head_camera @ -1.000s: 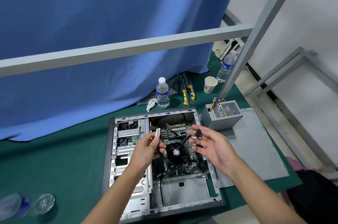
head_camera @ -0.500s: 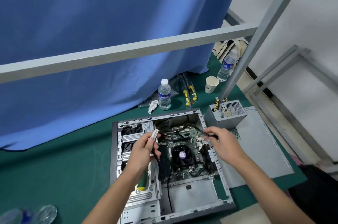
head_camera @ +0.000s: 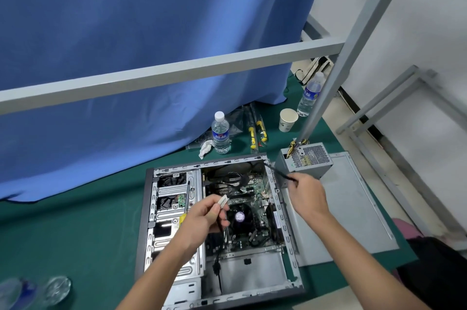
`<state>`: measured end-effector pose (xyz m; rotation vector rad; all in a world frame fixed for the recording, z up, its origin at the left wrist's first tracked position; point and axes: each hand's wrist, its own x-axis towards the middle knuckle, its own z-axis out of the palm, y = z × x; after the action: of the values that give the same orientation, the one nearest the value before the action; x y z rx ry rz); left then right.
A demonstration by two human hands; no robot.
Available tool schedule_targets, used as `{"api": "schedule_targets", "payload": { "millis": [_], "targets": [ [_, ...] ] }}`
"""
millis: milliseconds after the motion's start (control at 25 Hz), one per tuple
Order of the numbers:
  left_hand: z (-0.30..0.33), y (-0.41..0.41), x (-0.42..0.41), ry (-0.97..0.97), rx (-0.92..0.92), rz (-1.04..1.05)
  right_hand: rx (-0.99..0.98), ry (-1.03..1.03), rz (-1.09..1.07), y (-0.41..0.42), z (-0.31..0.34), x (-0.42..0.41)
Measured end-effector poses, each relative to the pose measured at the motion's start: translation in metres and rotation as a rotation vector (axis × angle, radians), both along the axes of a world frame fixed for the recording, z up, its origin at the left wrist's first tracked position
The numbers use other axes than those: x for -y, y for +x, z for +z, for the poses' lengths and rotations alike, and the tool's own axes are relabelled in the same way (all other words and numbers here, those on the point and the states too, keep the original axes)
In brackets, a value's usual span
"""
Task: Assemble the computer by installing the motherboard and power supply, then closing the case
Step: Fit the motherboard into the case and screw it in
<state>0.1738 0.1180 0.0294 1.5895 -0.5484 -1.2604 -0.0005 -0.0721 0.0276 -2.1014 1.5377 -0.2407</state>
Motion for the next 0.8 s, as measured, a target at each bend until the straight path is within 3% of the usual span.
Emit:
{"api": "schedule_targets", "payload": {
  "millis": [200,280,520,800],
  "targets": [
    [-0.004,-0.005,0.003,0.088,0.187,-0.203,0.658,0.311,-0.507,-0.001,0.001,0.020],
    [-0.009,-0.007,0.005,0.131,0.347,-0.328,0.883,0.479,-0.557,0.000,0.002,0.026],
    [-0.015,-0.015,0.015,0.165,1.057,-0.762,0.931,0.680,-0.400,0.004,0.000,0.023],
    [-0.021,-0.021,0.014,0.102,1.133,-0.579,0.979,0.727,-0.392,0.003,-0.001,0.023]
  ]
}}
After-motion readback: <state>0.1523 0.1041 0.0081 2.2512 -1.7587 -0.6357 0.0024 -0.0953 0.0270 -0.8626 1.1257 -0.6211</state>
